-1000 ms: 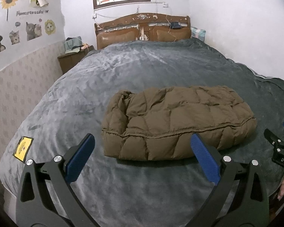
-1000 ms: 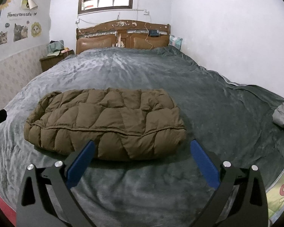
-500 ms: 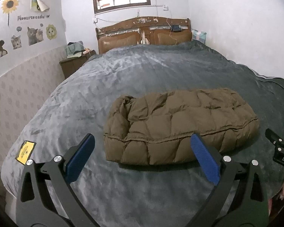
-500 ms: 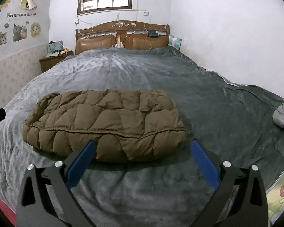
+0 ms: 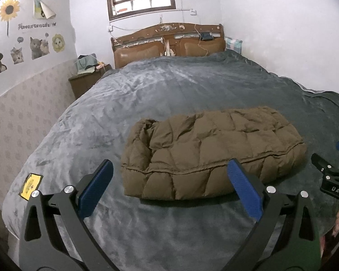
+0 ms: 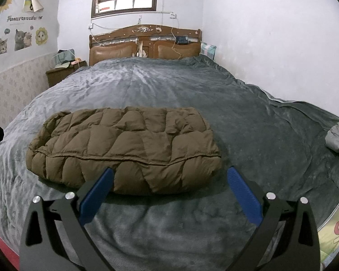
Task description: Fold large clothes
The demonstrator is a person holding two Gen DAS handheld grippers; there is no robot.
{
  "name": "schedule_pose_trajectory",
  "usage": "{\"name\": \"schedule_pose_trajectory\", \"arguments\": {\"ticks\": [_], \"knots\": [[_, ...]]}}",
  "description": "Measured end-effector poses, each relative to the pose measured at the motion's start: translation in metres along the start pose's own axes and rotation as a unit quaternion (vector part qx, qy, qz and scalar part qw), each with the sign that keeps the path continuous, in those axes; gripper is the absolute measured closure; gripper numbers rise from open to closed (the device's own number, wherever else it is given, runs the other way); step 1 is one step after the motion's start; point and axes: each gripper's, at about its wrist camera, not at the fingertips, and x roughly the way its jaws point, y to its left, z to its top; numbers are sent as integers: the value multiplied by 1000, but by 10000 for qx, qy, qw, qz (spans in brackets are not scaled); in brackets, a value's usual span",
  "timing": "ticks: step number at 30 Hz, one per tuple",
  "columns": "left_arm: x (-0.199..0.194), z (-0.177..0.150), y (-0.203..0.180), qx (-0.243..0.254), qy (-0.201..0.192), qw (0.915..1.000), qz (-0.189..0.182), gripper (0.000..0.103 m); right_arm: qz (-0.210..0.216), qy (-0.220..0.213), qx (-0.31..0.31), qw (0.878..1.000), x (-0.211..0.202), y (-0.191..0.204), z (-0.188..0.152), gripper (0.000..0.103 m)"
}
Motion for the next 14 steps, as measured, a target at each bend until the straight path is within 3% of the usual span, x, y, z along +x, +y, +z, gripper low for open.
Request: {"name": "schedule_pose_trajectory", "arguments": {"ticks": [14], "knots": [[-7, 1, -3, 79, -43, 10000, 18, 3, -35, 11, -9, 10000, 0, 2, 1, 2]]}}
